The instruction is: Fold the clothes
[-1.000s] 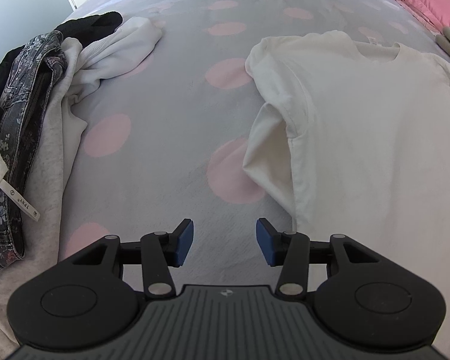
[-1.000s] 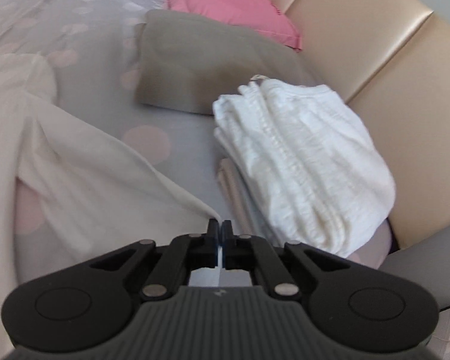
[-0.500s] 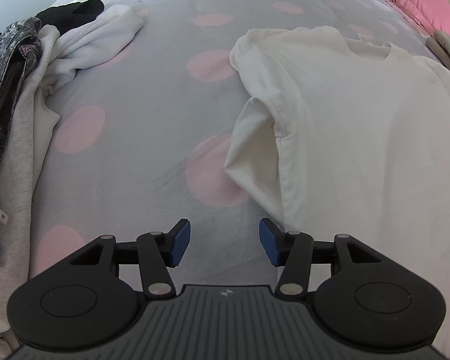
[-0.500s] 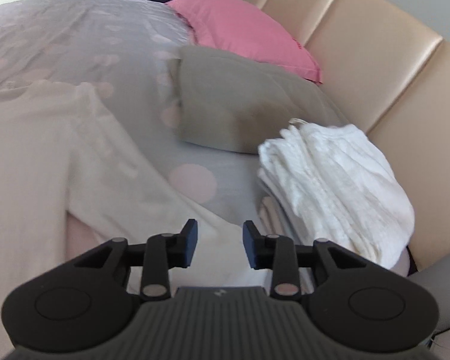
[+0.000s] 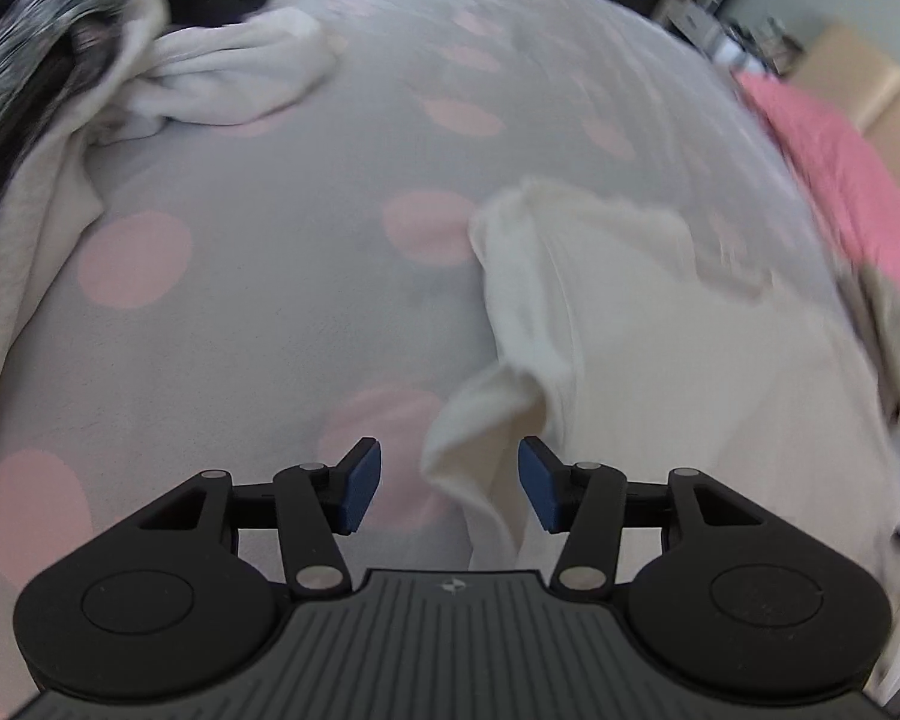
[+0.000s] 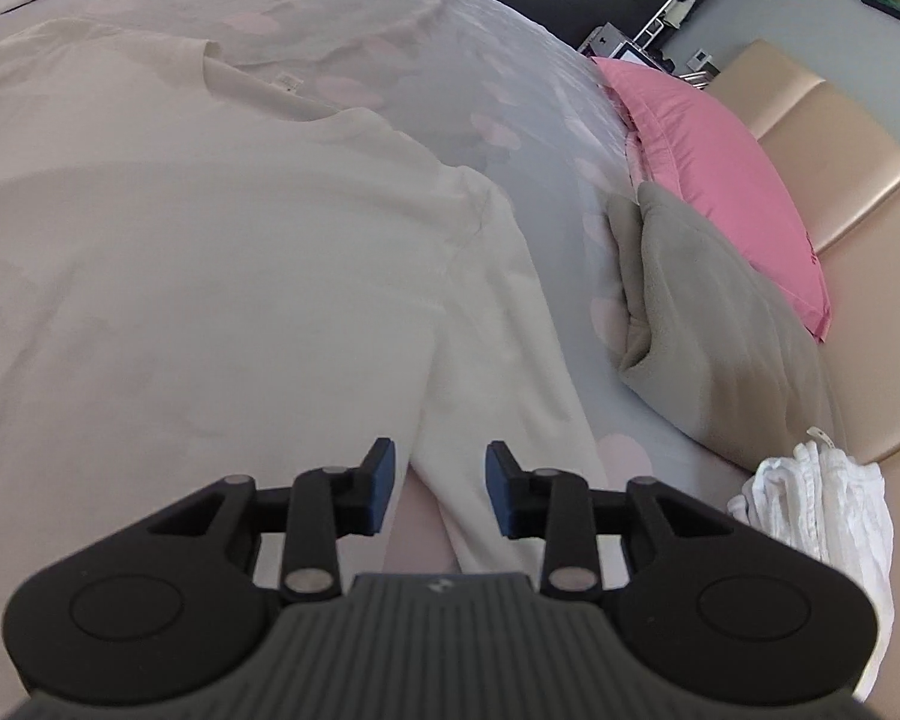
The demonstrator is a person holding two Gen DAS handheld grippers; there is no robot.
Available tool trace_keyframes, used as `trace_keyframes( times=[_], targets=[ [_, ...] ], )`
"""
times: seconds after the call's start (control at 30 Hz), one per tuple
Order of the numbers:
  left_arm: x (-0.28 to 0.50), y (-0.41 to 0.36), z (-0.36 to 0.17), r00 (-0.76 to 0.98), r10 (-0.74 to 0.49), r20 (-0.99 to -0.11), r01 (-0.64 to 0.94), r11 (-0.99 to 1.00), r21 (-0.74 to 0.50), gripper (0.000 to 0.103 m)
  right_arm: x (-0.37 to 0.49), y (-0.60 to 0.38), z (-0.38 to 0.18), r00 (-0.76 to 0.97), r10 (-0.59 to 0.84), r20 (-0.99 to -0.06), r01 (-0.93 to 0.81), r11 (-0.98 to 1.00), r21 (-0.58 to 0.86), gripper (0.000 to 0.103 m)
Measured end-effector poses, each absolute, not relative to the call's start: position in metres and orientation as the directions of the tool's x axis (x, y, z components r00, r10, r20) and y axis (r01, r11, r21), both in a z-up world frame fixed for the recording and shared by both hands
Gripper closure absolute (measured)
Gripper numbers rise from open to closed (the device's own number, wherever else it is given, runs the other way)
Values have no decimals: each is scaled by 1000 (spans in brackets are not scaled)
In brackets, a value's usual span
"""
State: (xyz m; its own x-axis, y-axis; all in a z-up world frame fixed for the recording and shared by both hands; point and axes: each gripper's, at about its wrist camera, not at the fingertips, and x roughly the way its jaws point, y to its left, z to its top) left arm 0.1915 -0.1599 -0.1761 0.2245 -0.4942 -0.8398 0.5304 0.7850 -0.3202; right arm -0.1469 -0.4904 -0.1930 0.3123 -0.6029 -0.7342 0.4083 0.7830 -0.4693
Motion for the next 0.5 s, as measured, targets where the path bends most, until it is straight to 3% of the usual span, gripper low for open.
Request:
trace_keyframes(
  times=[0.33,0.4,0.47,0.5],
  targets=[
    [198,-165,-208,74,-483,-872,468,789,-398,59,-142,-497,-201,284,-592,-754,420,784,-457,67],
    [194,-173,-210,50,-470,-881,494,778,-387,67,-141,-493,-201,293,-587,-755,405,791,-458,67],
    [190,-181,-209,39,-450,-892,531,765,-363,95,-139,-488,-202,306,-571,-761,381,807,-452,67],
    [190,-183,-207,42,-442,-896,540,764,-352,99,-138,-485,-204,311,-558,-770,368,817,-444,67]
  ],
)
